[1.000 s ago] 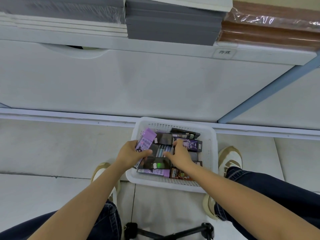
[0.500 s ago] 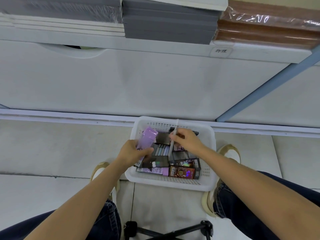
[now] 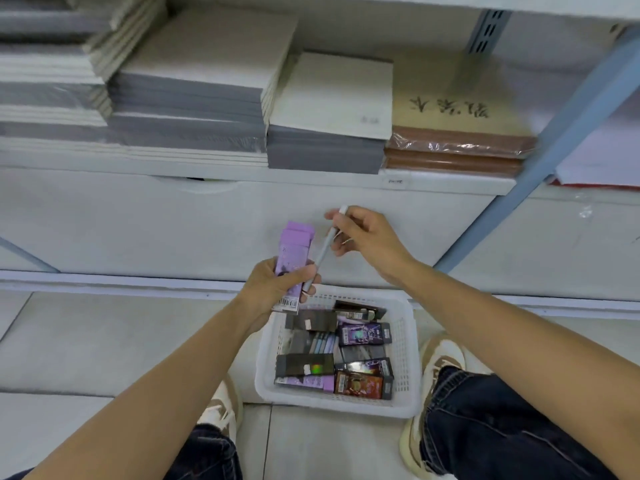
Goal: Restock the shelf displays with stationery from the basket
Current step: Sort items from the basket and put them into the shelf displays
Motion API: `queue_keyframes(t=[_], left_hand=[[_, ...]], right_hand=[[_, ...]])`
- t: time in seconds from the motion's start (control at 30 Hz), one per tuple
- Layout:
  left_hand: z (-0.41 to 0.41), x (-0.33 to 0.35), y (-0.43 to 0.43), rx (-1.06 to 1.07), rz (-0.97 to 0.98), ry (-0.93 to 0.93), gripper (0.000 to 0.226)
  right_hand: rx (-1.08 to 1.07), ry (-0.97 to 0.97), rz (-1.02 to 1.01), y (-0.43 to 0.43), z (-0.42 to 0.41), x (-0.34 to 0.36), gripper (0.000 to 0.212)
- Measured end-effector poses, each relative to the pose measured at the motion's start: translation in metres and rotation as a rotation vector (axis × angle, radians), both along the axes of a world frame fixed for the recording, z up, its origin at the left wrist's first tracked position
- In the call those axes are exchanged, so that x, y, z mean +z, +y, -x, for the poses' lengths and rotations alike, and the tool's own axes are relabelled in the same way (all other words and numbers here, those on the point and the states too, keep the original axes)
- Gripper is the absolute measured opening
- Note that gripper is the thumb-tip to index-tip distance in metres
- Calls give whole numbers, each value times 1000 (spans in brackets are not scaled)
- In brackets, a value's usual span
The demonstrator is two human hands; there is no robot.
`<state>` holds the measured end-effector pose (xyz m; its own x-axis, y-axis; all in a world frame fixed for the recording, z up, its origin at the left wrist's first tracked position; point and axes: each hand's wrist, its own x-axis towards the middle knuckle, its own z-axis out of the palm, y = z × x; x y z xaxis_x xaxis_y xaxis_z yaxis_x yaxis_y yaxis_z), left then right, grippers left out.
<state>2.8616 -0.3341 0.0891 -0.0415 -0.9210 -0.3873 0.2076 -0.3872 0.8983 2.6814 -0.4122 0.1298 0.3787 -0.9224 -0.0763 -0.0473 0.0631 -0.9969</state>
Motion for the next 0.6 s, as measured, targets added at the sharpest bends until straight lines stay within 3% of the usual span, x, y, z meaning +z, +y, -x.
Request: queue_keyframes(t=[0.2, 0.37, 0.6], left_hand=[[-4, 115, -8, -137, 300, -153, 22], [2, 218, -11, -29, 559, -206, 2], [7, 313, -20, 104, 722, -206, 9]], right_hand=[[37, -18, 339, 0, 10, 126, 8], [-3, -137, 597, 7, 24, 239, 6], [-248, -191, 900, 0, 49, 356, 9]])
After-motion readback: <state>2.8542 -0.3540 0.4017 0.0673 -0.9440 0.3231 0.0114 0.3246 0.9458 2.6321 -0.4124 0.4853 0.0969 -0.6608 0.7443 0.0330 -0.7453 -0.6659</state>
